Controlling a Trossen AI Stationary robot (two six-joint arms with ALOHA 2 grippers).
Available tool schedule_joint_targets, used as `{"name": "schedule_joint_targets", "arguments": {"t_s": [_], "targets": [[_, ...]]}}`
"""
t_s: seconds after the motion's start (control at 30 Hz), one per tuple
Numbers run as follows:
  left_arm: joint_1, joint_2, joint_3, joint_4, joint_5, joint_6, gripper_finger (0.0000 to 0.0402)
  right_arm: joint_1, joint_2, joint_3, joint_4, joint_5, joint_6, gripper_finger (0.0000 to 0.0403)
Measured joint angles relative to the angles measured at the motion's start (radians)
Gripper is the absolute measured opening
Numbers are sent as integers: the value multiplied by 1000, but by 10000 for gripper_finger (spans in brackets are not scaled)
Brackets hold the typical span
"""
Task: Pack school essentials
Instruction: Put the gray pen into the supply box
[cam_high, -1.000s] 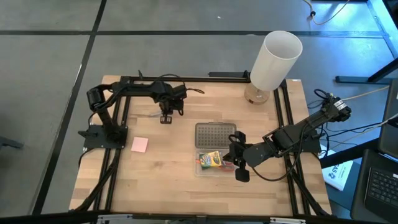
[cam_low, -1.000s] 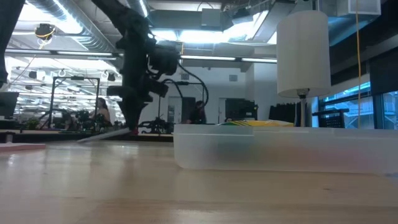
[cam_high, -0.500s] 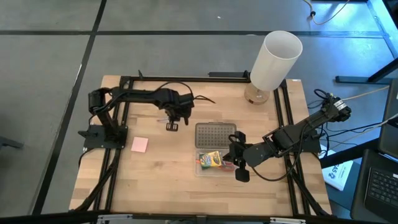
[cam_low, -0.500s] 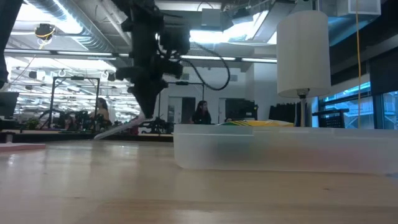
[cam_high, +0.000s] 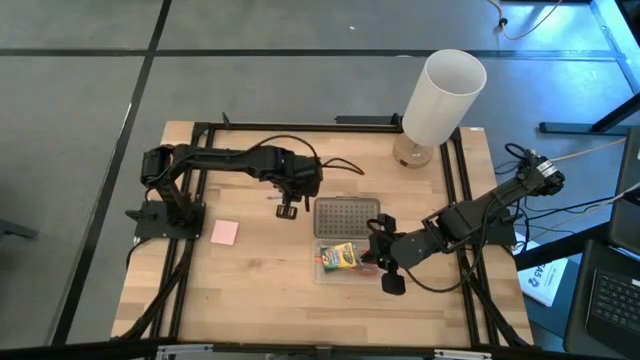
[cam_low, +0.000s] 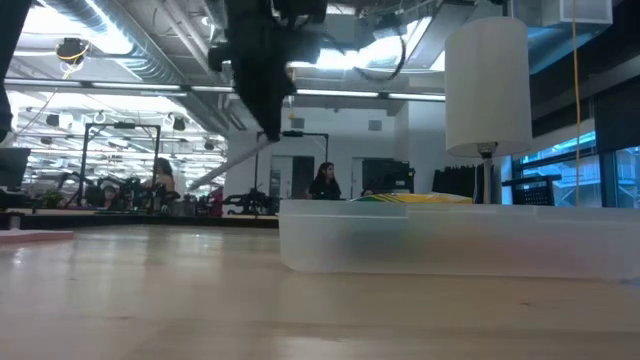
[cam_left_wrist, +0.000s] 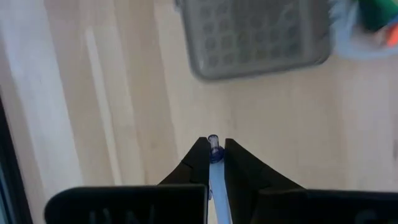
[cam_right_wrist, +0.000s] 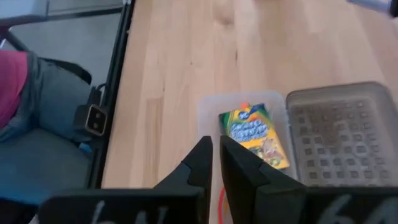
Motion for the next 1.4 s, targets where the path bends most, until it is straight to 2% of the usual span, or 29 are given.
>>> {"name": "schedule_joint_targets", "arguments": {"t_s": [0.17,0.43,0.87,1.17,1.4], "targets": [[-66,0,59,1,-3,-34,14,0,0,0,-26,-59,2,35],[-171,0,149,20,-4,-67,14,0,0,0,-82,-89,28,35],[-314,1,171,192,-4,-167,14,12,0,0,-109,-190,55,35],[-384,35,171,394,-5,-210,14,50,-1,0,-155,-183,52,35],[-413,106,170,481,-6,-297,14,65,-1,0,-180,-158,47,35]]}}
